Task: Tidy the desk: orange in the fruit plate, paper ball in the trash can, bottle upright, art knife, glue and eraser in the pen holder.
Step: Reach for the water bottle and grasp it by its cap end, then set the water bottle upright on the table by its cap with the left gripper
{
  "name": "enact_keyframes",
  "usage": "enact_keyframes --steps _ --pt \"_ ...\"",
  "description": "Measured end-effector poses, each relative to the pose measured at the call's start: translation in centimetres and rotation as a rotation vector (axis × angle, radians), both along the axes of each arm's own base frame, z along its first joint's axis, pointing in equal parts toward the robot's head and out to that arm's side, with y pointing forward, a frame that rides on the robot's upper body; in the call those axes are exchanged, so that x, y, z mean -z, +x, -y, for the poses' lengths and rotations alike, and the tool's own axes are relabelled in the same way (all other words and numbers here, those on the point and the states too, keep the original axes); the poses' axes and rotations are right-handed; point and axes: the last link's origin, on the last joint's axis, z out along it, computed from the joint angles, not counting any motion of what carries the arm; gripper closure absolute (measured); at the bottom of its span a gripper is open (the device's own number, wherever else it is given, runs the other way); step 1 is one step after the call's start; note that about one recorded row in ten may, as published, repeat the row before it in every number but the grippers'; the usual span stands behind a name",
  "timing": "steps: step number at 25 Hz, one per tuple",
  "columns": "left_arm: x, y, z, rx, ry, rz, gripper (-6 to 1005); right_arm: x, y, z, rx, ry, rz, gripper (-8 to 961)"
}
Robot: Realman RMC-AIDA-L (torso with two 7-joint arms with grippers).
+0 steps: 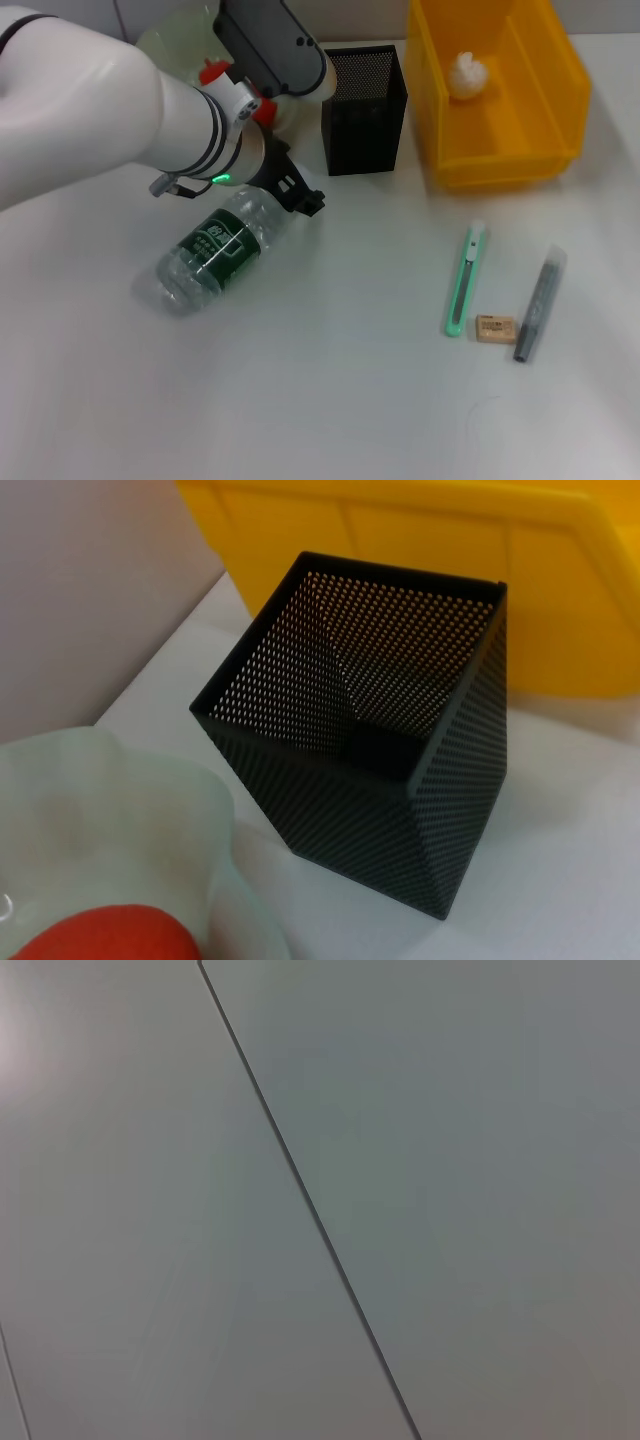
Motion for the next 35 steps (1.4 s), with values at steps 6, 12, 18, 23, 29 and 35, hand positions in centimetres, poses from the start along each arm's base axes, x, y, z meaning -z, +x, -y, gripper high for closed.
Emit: enact_keyframes --steps 6,12,18,23,29,35 --pt "0.5 -0.2 0.0 0.01 0.004 -0.024 263 0.0 0.2 0.2 0.006 0.002 -0.001 261" --pt "0.6 -0.4 0.1 0.014 0.002 -0.039 275 0.1 0.3 0.3 0.009 -0.001 -0.005 260" --pt "0.8 -0.3 0.2 0.025 -0.007 -0.053 287 0.2 0.3 0.4 0.01 0.001 -0.001 260" --pt "1.0 -0.2 0.3 0.039 -0.017 -0.071 480 0.2 0.5 0.5 0.019 0.007 -0.004 260" --pt "1.1 0.0 0.4 0.048 -0.029 -0.09 528 0.0 0.7 1.0 0.022 0.033 -0.015 260" --pt "1.0 0.6 0.7 0.067 -0.033 -0.075 533 -0.1 0.7 1.1 0.018 0.04 -0.014 260"
